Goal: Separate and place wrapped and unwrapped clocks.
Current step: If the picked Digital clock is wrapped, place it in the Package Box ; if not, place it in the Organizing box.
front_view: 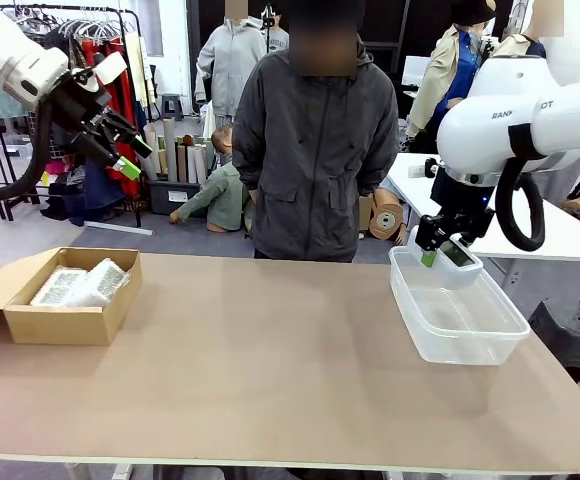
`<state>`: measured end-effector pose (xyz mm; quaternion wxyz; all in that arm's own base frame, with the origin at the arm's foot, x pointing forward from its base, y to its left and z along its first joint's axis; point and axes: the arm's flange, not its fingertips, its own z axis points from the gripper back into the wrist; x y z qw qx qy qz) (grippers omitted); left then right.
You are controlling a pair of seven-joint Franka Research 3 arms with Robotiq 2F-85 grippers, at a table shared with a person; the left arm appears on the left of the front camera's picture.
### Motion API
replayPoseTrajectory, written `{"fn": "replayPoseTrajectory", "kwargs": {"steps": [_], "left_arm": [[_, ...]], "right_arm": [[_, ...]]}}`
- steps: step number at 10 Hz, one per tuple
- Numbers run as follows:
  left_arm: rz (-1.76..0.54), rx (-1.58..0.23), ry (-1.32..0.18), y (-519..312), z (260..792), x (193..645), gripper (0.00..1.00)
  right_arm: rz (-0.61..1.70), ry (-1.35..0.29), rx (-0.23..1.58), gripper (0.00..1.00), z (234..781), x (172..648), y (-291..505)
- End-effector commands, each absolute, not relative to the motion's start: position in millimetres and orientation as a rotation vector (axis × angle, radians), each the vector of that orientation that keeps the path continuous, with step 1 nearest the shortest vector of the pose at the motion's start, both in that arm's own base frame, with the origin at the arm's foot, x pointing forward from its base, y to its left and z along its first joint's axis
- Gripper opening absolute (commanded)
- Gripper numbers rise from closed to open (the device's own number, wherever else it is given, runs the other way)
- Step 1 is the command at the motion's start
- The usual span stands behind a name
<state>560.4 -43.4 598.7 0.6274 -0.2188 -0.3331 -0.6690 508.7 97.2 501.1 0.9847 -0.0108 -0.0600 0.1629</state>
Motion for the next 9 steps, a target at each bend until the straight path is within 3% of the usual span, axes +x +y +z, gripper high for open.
{"fn": "replayPoseTrajectory", "kwargs": {"steps": [1, 2, 4, 9], "left_arm": [[-1.537, -0.505, -0.761, -43.1, 599.7, 559.2, 1.00], [-1.537, -0.505, -0.761, -43.1, 599.7, 559.2, 1.00], [-1.537, -0.505, -0.761, -43.1, 599.7, 559.2, 1.00], [-1.537, -0.505, -0.761, -43.1, 599.7, 559.2, 1.00]], "right_arm": [[0.324, -0.121, -0.021, 0.00, 500.8, 509.0, 97.1], [0.397, -0.164, 0.032, 0.00, 499.4, 538.8, 101.3], [0.333, -0.136, 0.056, 0.00, 494.2, 589.9, 89.1], [0.254, -0.106, 0.060, 0.00, 476.8, 633.5, 57.4]]}}
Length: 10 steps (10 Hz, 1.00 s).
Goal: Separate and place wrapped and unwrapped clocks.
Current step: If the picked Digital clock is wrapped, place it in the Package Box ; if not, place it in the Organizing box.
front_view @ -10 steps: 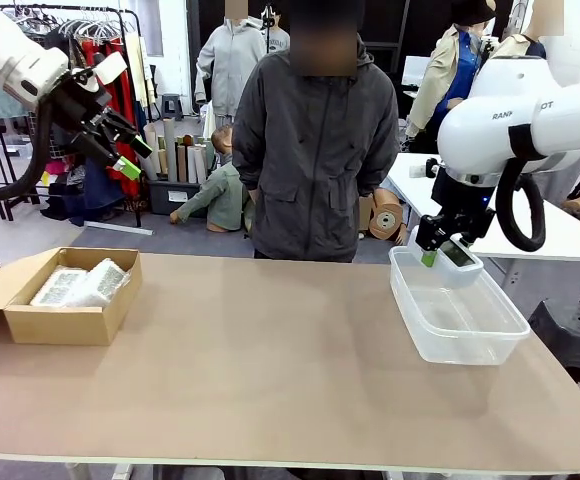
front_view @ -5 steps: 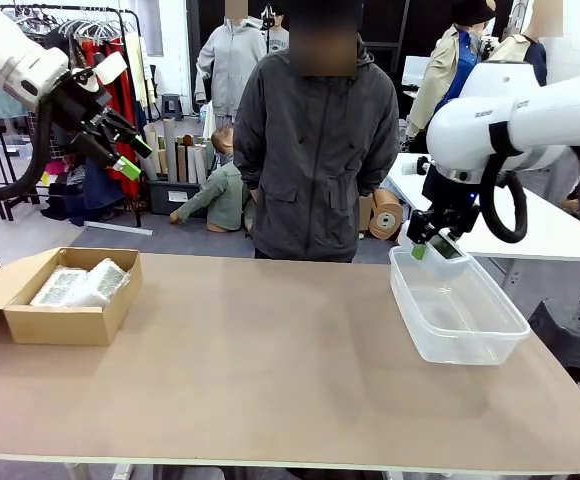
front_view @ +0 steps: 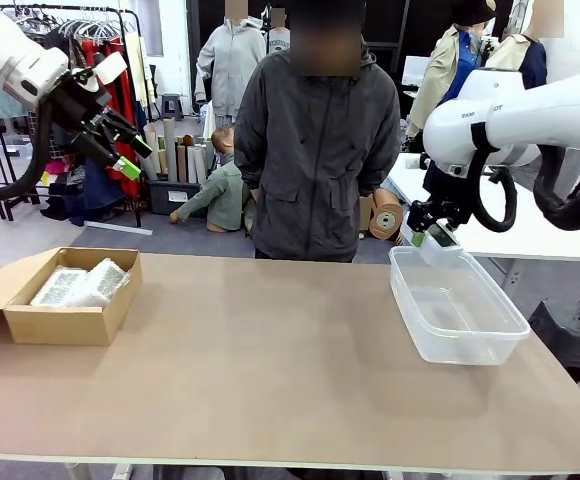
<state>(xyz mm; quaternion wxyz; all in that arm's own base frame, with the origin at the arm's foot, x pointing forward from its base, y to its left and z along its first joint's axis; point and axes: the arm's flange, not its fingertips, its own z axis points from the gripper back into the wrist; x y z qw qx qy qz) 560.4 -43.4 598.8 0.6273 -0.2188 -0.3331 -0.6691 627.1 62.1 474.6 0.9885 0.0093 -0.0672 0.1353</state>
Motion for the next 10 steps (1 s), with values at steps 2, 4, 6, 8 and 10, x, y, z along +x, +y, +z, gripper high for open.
{"fn": "replayPoseTrajectory", "kwargs": {"steps": [2, 4, 6, 8, 10], "left_arm": [[-1.537, -0.505, -0.761, -43.1, 599.7, 559.2, 1.00], [-1.537, -0.505, -0.761, -43.1, 599.7, 559.2, 1.00], [-1.537, -0.505, -0.761, -43.1, 599.7, 559.2, 1.00], [-1.537, -0.505, -0.761, -43.1, 599.7, 559.2, 1.00], [-1.537, -0.505, -0.761, -43.1, 599.7, 559.2, 1.00]], "right_arm": [[0.210, -0.056, 0.038, 0.00, 452.8, 636.6, 43.7], [0.178, -0.019, 0.043, 0.00, 432.2, 635.4, 32.2], [0.151, 0.005, 0.039, 0.00, 412.2, 640.5, 25.4], [0.132, 0.043, 0.038, 0.00, 393.5, 645.2, 27.1], [0.117, 0.070, 0.008, 0.00, 373.2, 644.3, 31.7]]}}
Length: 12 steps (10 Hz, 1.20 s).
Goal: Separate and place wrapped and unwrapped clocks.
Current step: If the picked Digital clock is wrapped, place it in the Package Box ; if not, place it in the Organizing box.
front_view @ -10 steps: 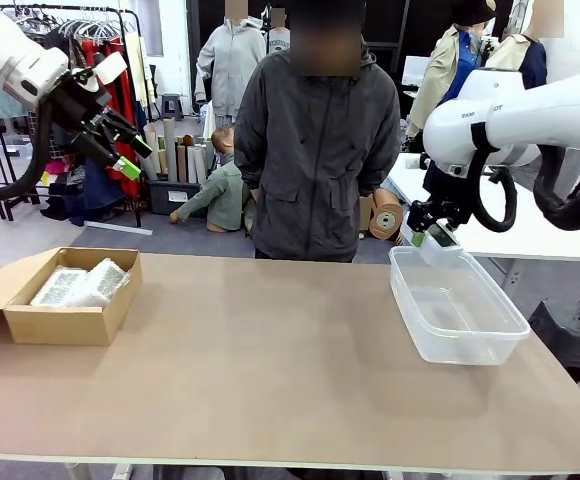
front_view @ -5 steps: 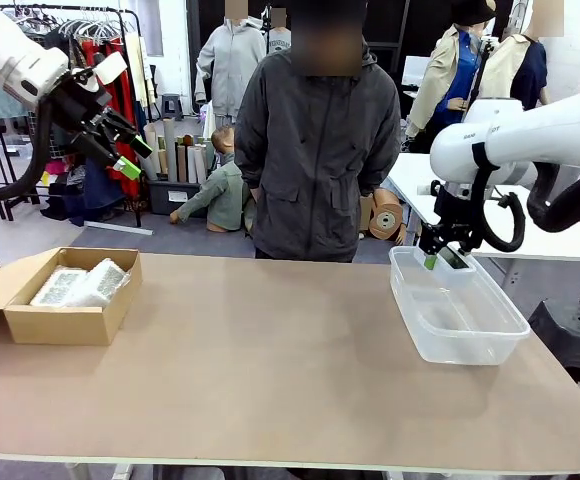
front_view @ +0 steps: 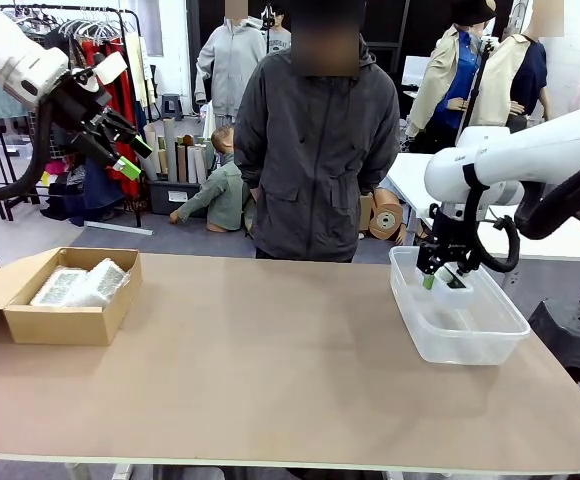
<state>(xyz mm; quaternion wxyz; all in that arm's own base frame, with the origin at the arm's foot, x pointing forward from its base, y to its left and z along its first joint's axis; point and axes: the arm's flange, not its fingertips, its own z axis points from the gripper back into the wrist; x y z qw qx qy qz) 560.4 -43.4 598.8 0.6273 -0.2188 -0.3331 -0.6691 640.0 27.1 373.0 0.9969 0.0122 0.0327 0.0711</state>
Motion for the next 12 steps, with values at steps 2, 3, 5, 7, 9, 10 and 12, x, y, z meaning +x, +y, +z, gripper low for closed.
{"fn": "replayPoseTrajectory", "kwargs": {"steps": [2, 3, 5, 7, 9, 10, 12], "left_arm": [[-1.537, -0.505, -0.761, -43.1, 599.7, 559.2, 1.00], [-1.537, -0.505, -0.761, -43.1, 599.7, 559.2, 1.00], [-1.537, -0.505, -0.761, -43.1, 599.7, 559.2, 1.00], [-1.537, -0.505, -0.761, -43.1, 599.7, 559.2, 1.00], [-1.537, -0.505, -0.761, -43.1, 599.7, 559.2, 1.00], [-1.537, -0.505, -0.761, -43.1, 599.7, 559.2, 1.00], [-1.537, -0.505, -0.761, -43.1, 599.7, 559.2, 1.00]], "right_arm": [[0.096, 0.070, -0.005, 0.00, 358.8, 643.1, 34.4], [0.087, 0.076, -0.016, 0.00, 354.2, 641.2, 33.0], [0.054, 0.059, -0.033, 0.00, 349.1, 636.0, 29.6], [0.035, 0.063, -0.038, 0.00, 344.8, 631.1, 24.5], [0.023, 0.078, -0.041, 0.00, 340.3, 628.8, 18.1], [0.021, 0.083, -0.043, 0.00, 338.8, 627.9, 16.5], [0.017, 0.091, -0.043, 0.00, 337.2, 627.0, 16.3]]}}
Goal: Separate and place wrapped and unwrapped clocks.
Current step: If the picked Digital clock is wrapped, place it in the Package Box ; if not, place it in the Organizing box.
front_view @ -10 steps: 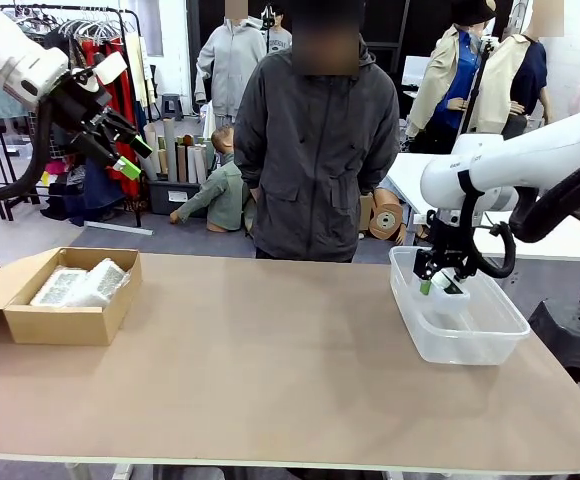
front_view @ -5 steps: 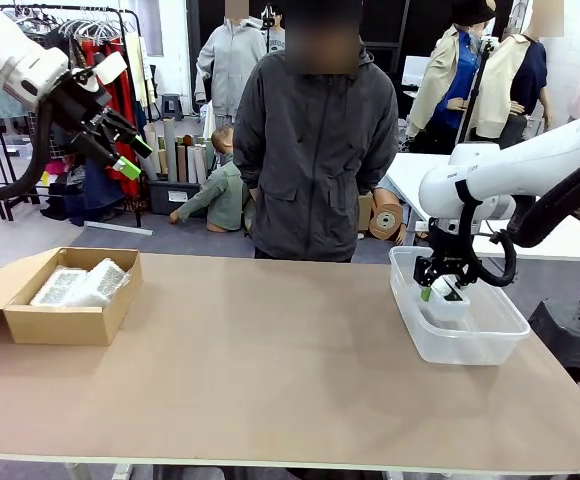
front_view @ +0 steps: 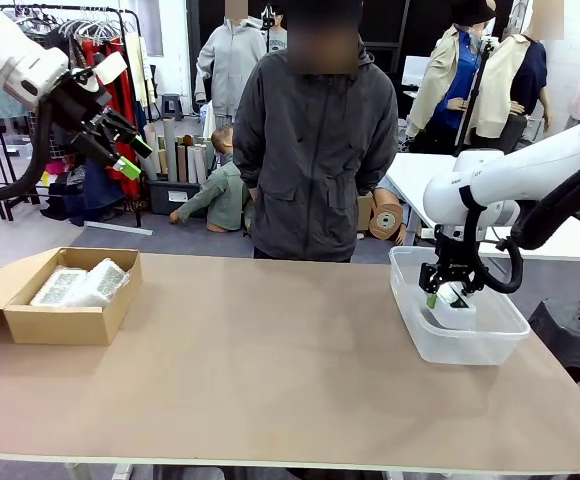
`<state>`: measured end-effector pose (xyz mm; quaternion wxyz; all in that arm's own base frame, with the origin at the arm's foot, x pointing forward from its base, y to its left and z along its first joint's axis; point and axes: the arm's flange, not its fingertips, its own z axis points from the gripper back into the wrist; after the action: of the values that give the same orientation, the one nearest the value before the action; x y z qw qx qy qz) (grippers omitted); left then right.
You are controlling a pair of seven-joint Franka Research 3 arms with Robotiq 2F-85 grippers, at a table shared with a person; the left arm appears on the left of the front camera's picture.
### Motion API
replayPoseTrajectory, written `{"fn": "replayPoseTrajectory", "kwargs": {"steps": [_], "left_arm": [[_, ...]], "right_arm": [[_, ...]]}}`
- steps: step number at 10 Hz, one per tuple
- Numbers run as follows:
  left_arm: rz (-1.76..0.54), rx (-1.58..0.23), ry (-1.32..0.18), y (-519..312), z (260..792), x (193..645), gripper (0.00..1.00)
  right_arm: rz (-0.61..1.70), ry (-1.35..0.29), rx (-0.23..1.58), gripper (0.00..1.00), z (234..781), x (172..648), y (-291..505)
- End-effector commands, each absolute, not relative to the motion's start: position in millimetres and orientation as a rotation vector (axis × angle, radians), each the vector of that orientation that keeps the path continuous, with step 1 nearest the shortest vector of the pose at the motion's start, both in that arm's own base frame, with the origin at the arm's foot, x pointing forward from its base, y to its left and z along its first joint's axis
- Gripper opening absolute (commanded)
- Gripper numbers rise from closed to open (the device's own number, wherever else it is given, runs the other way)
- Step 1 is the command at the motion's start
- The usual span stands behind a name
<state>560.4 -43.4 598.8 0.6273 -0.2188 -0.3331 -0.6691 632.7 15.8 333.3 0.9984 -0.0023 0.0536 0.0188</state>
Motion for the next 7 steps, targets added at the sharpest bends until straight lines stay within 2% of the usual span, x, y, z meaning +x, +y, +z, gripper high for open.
{"fn": "replayPoseTrajectory", "kwargs": {"steps": [1, 2, 4, 5, 7], "left_arm": [[-1.537, -0.505, -0.761, -43.1, 599.7, 559.2, 1.00], [-1.537, -0.505, -0.761, -43.1, 599.7, 559.2, 1.00], [-1.537, -0.505, -0.761, -43.1, 599.7, 559.2, 1.00], [-1.537, -0.505, -0.761, -43.1, 599.7, 559.2, 1.00], [-1.537, -0.505, -0.761, -43.1, 599.7, 559.2, 1.00]], "right_arm": [[0.016, 0.095, -0.044, 0.00, 337.1, 627.7, 16.0], [0.016, 0.101, -0.042, 0.00, 336.6, 628.5, 15.8], [0.012, 0.117, -0.036, 0.13, 335.8, 628.6, 15.4], [0.008, 0.121, -0.035, 0.24, 334.6, 629.2, 15.2], [0.005, 0.131, -0.034, 0.53, 332.6, 629.6, 14.0]]}}
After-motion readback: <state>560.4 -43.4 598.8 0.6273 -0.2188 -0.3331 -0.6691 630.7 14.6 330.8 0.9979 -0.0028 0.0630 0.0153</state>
